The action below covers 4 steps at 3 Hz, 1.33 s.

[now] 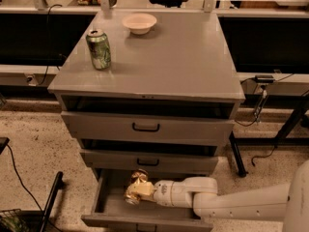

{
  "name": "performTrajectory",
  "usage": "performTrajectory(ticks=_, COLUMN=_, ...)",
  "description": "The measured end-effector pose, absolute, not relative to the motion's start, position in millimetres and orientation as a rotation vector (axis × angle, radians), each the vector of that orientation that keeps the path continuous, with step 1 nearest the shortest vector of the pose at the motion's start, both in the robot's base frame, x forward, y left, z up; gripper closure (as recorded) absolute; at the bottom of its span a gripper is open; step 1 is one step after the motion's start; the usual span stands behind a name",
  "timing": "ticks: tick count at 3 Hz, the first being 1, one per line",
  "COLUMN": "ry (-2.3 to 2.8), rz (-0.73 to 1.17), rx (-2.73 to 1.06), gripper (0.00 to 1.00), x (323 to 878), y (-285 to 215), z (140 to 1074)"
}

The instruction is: Pick orange can from bottom drawer and place on counter

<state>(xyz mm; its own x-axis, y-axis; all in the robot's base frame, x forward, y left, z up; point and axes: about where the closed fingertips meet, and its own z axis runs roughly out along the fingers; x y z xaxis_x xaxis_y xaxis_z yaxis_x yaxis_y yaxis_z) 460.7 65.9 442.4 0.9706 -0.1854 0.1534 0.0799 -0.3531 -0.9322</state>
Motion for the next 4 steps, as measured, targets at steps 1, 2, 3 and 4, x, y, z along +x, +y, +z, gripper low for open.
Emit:
performTrajectory(ticks=1, ry=0.009, rz=-0.267, rx=-1.844, gripper=1.0, x=457.5, y=51.4, z=491.6)
performTrajectory(ticks=2, ry=0.009, rz=-0.267, rx=-1.844, gripper=1.0, x=457.5, y=51.4, z=491.6)
performTrajectory(ticks=3, ry=-0.042, rz=-0.281, rx=-1.787, gripper=1.0, x=455.6, y=55.0, z=512.9)
performTrajectory(ticks=4, ry=-0.141, rz=-0.315, rx=-1.668, gripper=1.0, x=444.7, y=57.0, z=577.6)
